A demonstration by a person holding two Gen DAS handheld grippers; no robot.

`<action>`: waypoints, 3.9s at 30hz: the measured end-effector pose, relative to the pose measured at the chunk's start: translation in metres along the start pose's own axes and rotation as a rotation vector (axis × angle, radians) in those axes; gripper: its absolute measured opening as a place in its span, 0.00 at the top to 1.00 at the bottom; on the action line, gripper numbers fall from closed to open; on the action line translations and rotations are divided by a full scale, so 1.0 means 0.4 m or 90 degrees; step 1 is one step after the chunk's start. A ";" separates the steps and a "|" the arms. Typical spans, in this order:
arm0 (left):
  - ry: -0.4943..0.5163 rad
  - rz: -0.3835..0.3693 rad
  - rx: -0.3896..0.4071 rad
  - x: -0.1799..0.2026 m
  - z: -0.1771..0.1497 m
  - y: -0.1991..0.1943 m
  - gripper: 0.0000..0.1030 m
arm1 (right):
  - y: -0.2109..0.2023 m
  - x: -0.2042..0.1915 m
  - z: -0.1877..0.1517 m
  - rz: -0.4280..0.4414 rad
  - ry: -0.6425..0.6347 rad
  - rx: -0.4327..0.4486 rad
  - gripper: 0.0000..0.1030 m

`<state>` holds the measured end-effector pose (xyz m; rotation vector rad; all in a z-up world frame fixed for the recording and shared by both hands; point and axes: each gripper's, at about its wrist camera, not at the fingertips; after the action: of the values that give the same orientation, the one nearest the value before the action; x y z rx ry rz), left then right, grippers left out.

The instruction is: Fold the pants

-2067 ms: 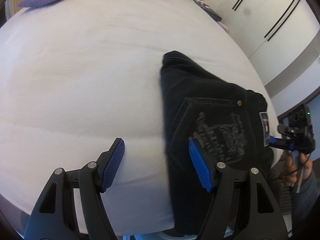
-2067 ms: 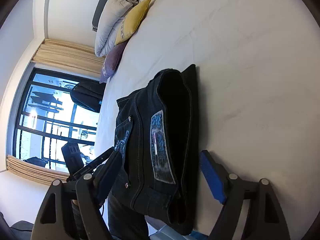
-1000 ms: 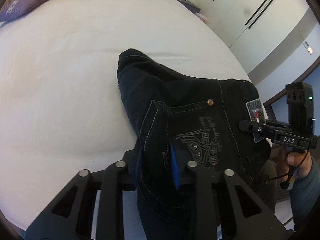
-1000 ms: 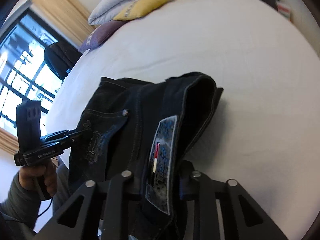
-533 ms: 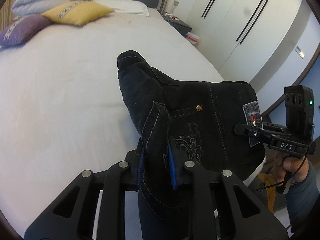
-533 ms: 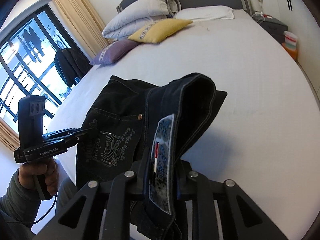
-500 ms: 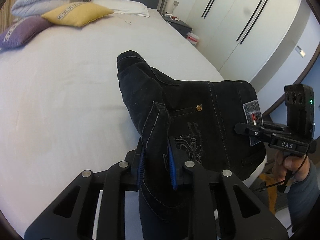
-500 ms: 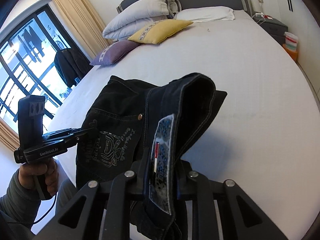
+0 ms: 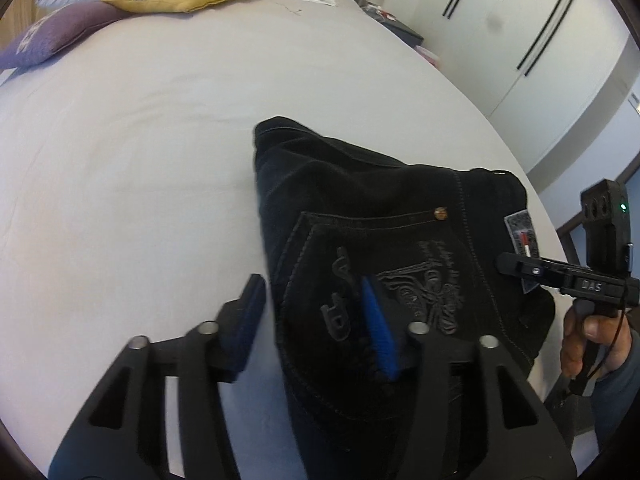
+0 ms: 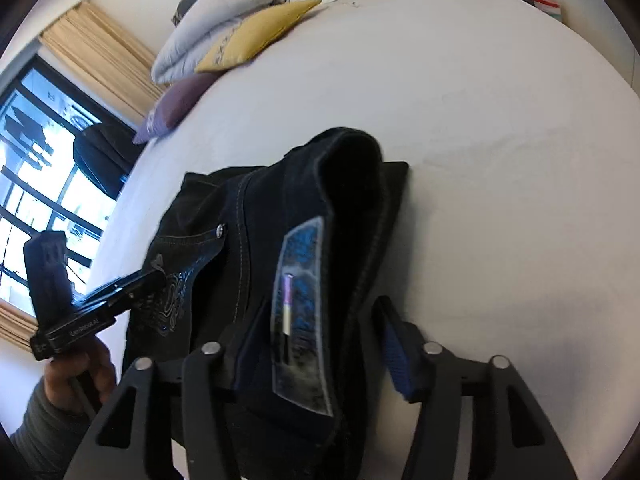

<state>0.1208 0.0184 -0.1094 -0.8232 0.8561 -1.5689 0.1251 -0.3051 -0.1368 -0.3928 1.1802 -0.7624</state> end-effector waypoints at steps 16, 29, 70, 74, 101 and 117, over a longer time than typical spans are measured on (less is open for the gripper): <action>0.003 0.178 0.383 0.046 -0.114 -0.537 0.00 | -0.357 -0.336 -0.139 -0.166 -0.236 0.295 0.06; -0.009 0.299 0.563 0.140 -0.224 -0.940 0.00 | -0.650 -0.676 -0.259 -0.247 -0.446 0.622 0.00; -0.062 0.228 0.084 0.147 -0.252 -0.482 0.00 | -0.351 -0.519 -0.268 -0.290 -0.161 0.217 0.00; -0.060 0.229 0.080 0.147 -0.252 -0.471 0.00 | -0.351 -0.526 -0.270 -0.289 -0.163 0.213 0.00; -0.060 0.230 0.071 0.139 -0.250 -0.443 0.00 | -0.307 -0.518 -0.276 -0.286 -0.160 0.180 0.00; -0.060 0.230 0.070 0.139 -0.250 -0.445 0.00 | -0.295 -0.518 -0.280 -0.285 -0.161 0.177 0.00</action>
<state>-0.0596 -0.0049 -0.0015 -0.6185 0.7923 -1.2376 -0.0540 -0.2270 0.0399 -0.5116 0.7411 -1.2105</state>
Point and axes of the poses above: each gripper's, at about its wrist camera, not at the fingertips, and y roughly the way its jaws point, x to its right, z to its top, and after that the axes turned 14 degrees about z, right-handed
